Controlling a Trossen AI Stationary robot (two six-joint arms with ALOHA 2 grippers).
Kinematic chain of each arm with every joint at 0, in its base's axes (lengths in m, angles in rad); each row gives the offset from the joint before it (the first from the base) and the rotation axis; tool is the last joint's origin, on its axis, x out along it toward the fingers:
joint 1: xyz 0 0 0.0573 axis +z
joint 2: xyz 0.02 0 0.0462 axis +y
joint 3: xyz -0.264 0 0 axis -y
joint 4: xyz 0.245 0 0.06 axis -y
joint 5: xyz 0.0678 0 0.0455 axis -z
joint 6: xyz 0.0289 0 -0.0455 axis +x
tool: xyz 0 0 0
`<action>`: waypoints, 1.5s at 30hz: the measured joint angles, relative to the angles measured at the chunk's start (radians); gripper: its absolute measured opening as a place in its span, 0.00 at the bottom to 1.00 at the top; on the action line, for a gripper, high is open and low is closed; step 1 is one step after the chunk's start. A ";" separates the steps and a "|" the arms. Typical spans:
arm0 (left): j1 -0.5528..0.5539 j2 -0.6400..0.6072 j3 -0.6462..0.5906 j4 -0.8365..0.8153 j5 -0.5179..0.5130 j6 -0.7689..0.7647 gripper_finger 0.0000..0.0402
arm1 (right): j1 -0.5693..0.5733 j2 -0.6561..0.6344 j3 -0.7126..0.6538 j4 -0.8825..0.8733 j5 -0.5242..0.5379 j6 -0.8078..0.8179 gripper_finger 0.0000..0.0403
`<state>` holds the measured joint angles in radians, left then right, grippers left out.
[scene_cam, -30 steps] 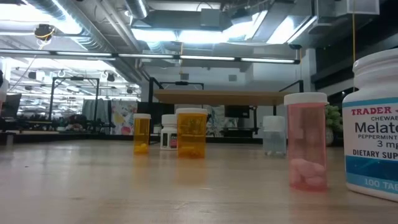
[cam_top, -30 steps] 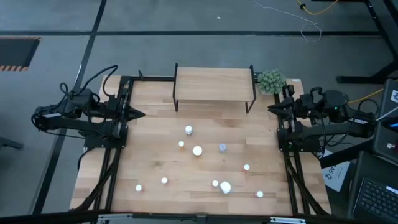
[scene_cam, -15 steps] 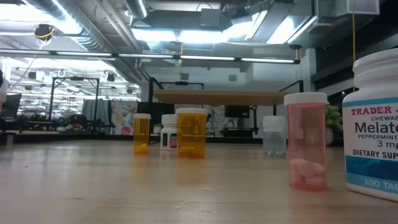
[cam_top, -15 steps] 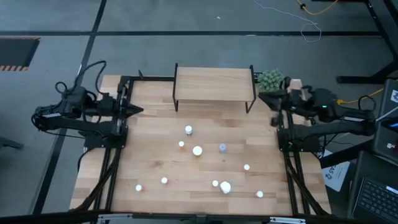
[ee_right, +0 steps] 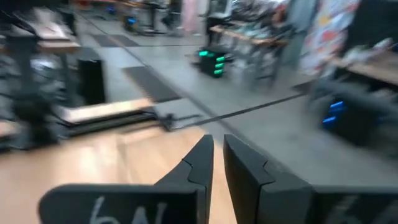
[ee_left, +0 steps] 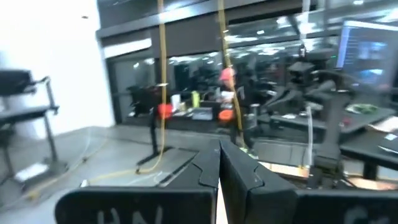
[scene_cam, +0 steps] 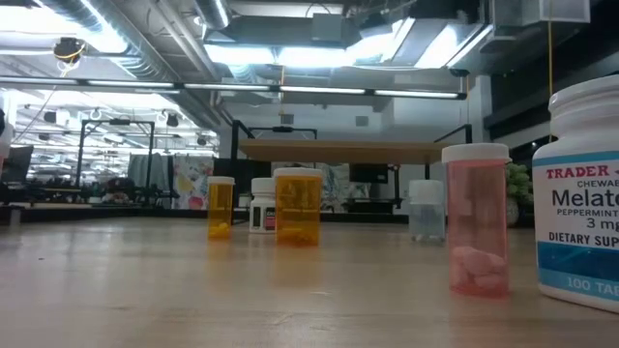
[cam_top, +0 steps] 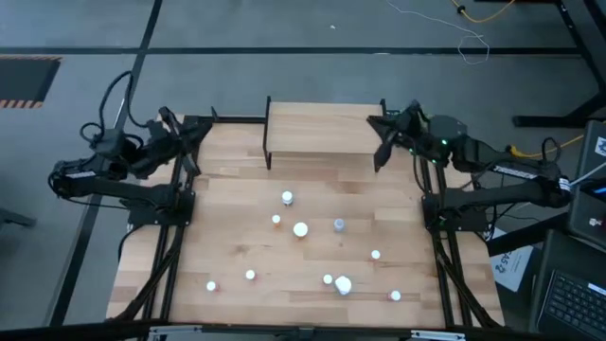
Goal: Pick and place medicine bottles onto shelf by color
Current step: Put the top right pink pill bottle on the shelf
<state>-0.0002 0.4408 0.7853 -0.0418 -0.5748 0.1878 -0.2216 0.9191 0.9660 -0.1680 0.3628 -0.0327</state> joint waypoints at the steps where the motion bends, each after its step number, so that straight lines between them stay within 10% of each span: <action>1: 0.000 0.015 0.000 0.000 0.000 -0.003 0.00 | -0.007 0.023 0.024 -0.018 -0.046 0.035 0.11; 11: -0.018 0.223 0.000 -0.017 0.337 -0.040 0.00 | 0.002 0.167 0.156 -0.266 -0.258 0.080 0.11; 20: -0.084 0.312 0.000 0.013 0.381 -0.306 0.01 | 0.040 0.303 0.157 -0.438 -0.375 0.181 0.11; 33: -0.145 0.478 0.000 -0.012 0.351 -0.313 0.23 | 0.136 0.456 0.157 -0.464 -0.419 0.212 0.11; 45: -0.185 0.580 0.000 -0.081 0.352 -0.309 0.24 | 0.253 0.482 0.178 -0.666 -0.443 0.367 0.11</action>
<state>-0.1848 1.0212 0.7853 -0.1226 -0.2226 -0.1215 0.0310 1.4007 1.1437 -0.8338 -0.0804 0.3347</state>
